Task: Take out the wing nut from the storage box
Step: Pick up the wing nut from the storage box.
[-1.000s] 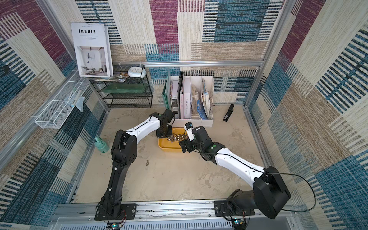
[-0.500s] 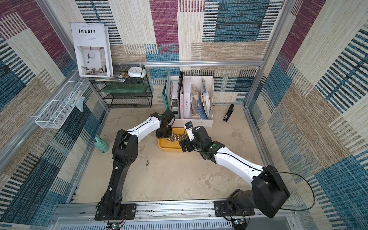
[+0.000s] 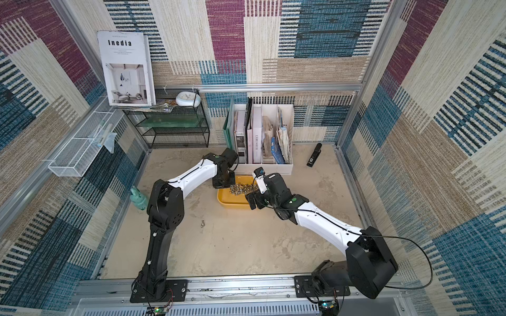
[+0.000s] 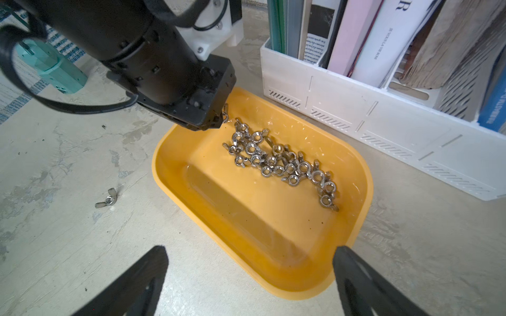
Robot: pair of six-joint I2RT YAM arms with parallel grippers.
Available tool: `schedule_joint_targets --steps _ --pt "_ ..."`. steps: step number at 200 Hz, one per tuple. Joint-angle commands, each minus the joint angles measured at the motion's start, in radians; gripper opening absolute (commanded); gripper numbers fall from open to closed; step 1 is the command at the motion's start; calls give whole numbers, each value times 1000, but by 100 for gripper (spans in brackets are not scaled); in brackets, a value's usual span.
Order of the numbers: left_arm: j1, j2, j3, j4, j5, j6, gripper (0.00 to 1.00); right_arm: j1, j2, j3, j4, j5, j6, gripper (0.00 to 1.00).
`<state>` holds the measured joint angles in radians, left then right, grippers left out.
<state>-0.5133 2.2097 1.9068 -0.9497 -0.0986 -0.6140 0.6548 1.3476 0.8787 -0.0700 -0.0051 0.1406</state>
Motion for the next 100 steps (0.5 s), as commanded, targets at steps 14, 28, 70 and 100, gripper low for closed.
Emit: schedule_joint_targets --steps 14,28,70,100 --pt "-15 -83 -55 -14 -8 -10 0 1 -7 -2 11 -31 3 99" --pt "-22 -127 -88 -13 -12 -15 0 0 -10 -2 14 -49 3 99" --pt "-48 -270 -206 -11 -33 -21 0 1 0 6 15 -125 -8 99" --pt "-60 -384 -338 1 -46 -47 0 3 -1 6 24 -155 -2 99"
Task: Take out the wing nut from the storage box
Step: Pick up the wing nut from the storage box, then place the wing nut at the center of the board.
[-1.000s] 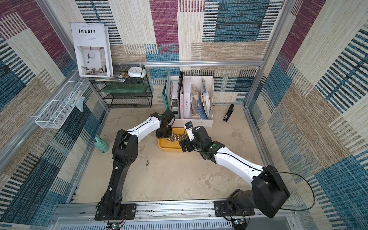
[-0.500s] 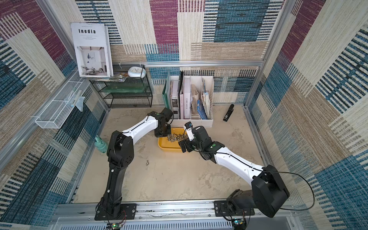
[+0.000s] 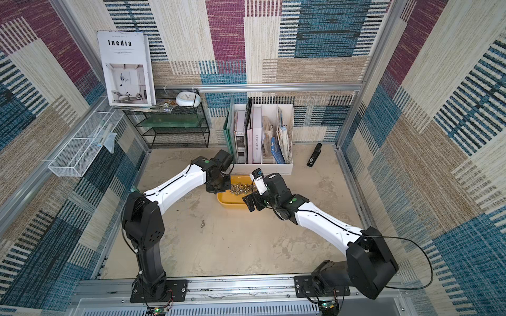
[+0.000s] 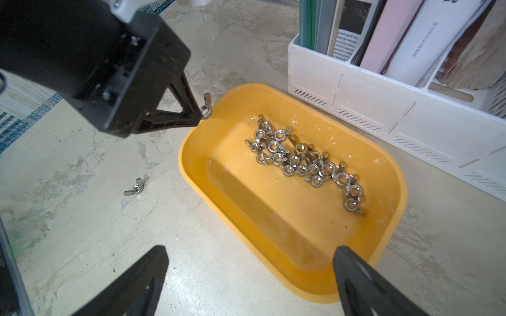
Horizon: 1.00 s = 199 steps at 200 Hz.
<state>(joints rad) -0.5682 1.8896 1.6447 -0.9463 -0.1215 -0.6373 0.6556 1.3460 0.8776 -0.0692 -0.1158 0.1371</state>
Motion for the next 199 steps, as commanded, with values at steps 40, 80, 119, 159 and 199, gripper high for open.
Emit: schedule_joint_targets --steps 40,80,119,159,199 --pt "-13 -223 -304 75 -17 -54 0 17 13 4 39 -94 16 99" --pt "-20 -346 -516 137 -21 -98 0 46 31 15 35 -113 18 99" --pt "-44 -422 -669 204 0 -126 0 70 47 34 22 -119 14 99" --pt "-57 -436 -745 246 7 -127 0 82 51 51 6 -116 9 99" --pt "-57 -391 -771 283 -1 -125 0 87 43 55 -9 -113 5 99"
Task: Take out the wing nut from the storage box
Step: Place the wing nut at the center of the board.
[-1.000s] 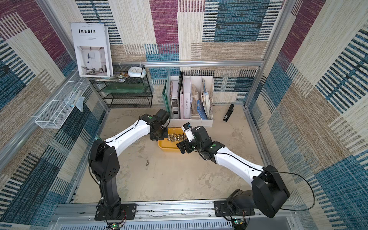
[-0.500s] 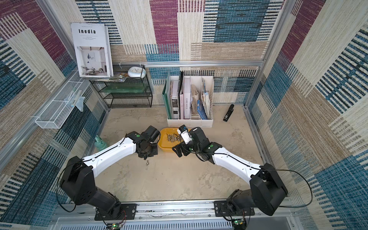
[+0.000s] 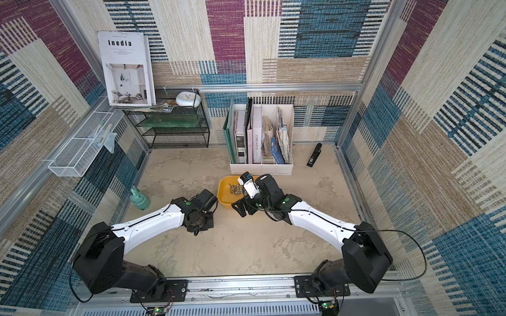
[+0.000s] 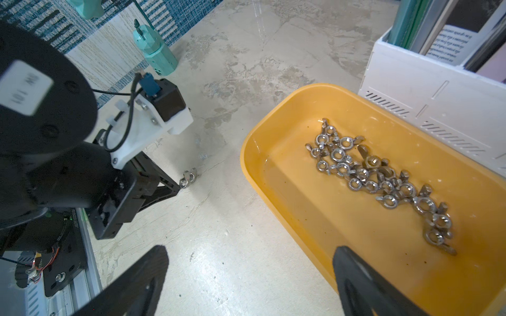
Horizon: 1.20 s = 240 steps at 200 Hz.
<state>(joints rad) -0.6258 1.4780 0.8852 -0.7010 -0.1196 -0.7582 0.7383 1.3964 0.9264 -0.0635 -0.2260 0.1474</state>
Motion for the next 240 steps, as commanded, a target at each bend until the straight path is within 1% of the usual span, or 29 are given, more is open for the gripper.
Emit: schedule_joint_targets --steps 1,32,73,100,114,126,148,163,184,189,215,240 --pt "0 23 -12 39 -3 -4 0 4 -8 6 -15 -3 -5 99" --pt "0 43 -21 78 -6 6 0 5 -14 5 -23 -6 -4 99" --pt "2 96 -6 78 -15 29 0 8 -24 -4 -27 -6 4 99" --pt "3 103 -20 78 -28 28 0 9 -28 -7 -27 -1 5 99" --pt "2 103 -21 77 -31 31 3 12 -29 -8 -27 0 6 99" --pt "2 98 -25 85 -26 31 10 11 -28 -10 -26 -1 7 99" --pt "2 91 -27 85 -22 30 13 11 -27 -9 -22 0 6 99" --pt "1 81 -25 72 -23 29 23 11 -26 -11 -21 1 5 99" --pt "1 50 -25 53 -25 28 24 12 -28 -14 -17 5 7 99" --pt "1 41 -24 47 -28 27 26 12 -30 -14 -15 7 7 99" --pt "1 -4 3 8 -32 31 27 12 -35 -20 -10 20 9 99" --pt "2 -32 65 -4 -25 72 26 12 -45 -27 -6 45 10 99"
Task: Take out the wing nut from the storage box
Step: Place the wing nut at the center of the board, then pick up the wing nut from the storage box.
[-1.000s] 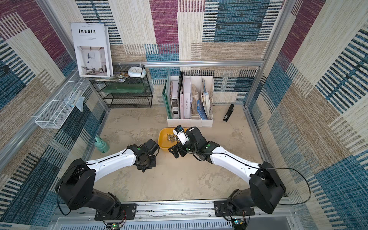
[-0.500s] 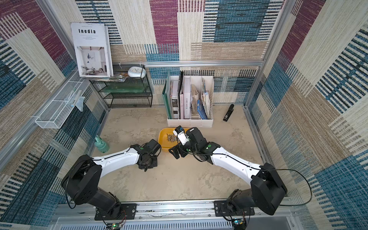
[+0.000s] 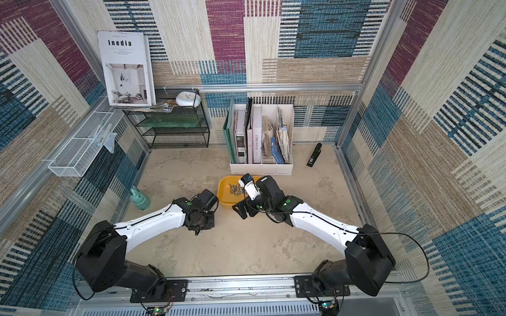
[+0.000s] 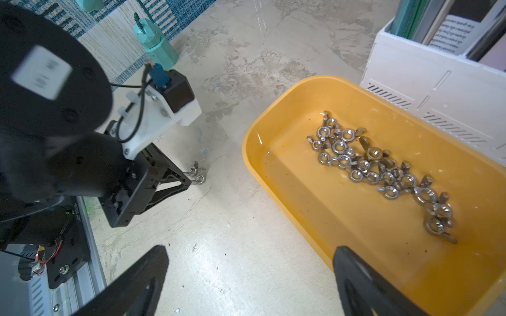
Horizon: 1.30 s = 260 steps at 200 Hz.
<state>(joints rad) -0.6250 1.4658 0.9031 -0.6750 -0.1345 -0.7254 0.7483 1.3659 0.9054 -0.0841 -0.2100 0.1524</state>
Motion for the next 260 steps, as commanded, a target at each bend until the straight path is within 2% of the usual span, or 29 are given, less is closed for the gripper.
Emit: schedule_joint_targets --steps 1,56,118,171,214,260 --pt "1 -21 51 -30 -9 42 26 1 -14 -6 16 30 6 99" --pt "7 59 259 -7 59 205 24 -6 -43 -26 8 95 22 99" --pt "71 305 488 13 170 343 22 -30 -93 -56 7 154 43 99" --pt "136 467 598 27 311 469 22 -56 -88 -50 -10 172 51 99" --pt "145 575 694 -22 308 565 22 -79 -69 -28 -19 175 46 99" --pt "148 619 723 -41 292 640 23 -104 -62 -15 -26 170 39 99"
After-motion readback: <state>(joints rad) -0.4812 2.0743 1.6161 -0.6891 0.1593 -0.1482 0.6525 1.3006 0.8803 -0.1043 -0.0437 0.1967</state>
